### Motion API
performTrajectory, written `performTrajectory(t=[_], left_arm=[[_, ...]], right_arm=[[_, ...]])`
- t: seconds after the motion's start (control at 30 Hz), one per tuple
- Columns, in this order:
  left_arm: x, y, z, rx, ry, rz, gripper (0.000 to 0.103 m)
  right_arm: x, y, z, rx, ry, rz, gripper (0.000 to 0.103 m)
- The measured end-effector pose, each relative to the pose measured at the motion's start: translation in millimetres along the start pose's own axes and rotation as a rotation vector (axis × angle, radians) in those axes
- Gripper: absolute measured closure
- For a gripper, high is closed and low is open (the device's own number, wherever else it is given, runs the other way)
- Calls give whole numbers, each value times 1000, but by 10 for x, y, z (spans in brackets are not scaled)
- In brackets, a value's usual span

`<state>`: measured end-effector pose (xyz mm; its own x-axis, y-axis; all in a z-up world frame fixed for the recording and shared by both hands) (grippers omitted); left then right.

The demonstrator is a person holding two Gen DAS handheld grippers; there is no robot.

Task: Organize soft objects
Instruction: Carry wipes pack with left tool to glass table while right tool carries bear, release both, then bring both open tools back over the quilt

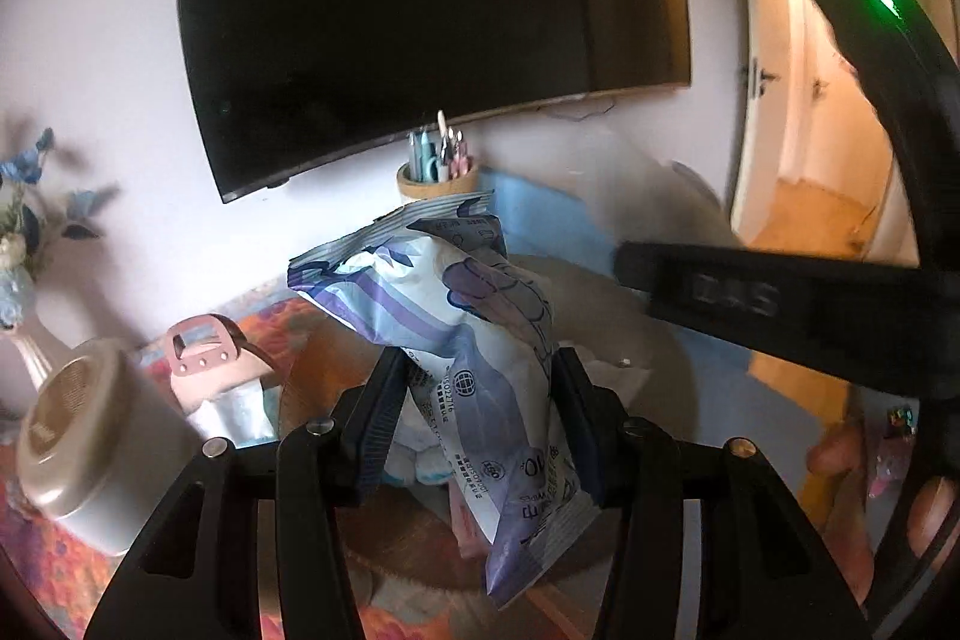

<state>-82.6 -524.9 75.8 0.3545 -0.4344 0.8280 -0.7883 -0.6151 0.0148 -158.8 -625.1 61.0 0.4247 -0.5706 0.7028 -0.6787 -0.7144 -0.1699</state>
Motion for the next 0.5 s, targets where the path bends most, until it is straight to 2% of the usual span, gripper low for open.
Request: performTrajectory(t=[0.07,0.13,0.17,0.2,0.3,0.4,0.5], left_arm=[[6,-9,85,43,-2,21,53],[17,-52,131,110,9,47,37],[15,-82,143,132,10,51,19],[25,-91,176,141,7,53,14],[-17,-60,200,138,-10,77,14],[-32,43,149,155,-7,121,14],[-44,219,-25,130,19,160,14]], right_arm=[[20,-85,163,50,-38,-24,64],[18,-155,284,59,-66,-55,64],[13,-196,335,56,-75,-84,61],[3,-229,373,53,-81,-111,59],[-42,-237,384,40,-85,-138,45],[-86,-145,318,46,-87,-118,45],[-87,-25,166,65,-72,-73,45]])
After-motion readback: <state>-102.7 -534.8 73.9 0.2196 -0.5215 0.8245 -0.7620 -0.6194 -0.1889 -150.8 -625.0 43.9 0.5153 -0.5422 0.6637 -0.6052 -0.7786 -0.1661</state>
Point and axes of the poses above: each gripper's, at about its wrist camera, not at the fingertips, and z roughly the way its jaws point, y to its right, x to its top, the point moved 10 cm from there along z, roughly the way its jaws point, and after that the axes turned 13 degrees about -x, right-handed, at the moved point
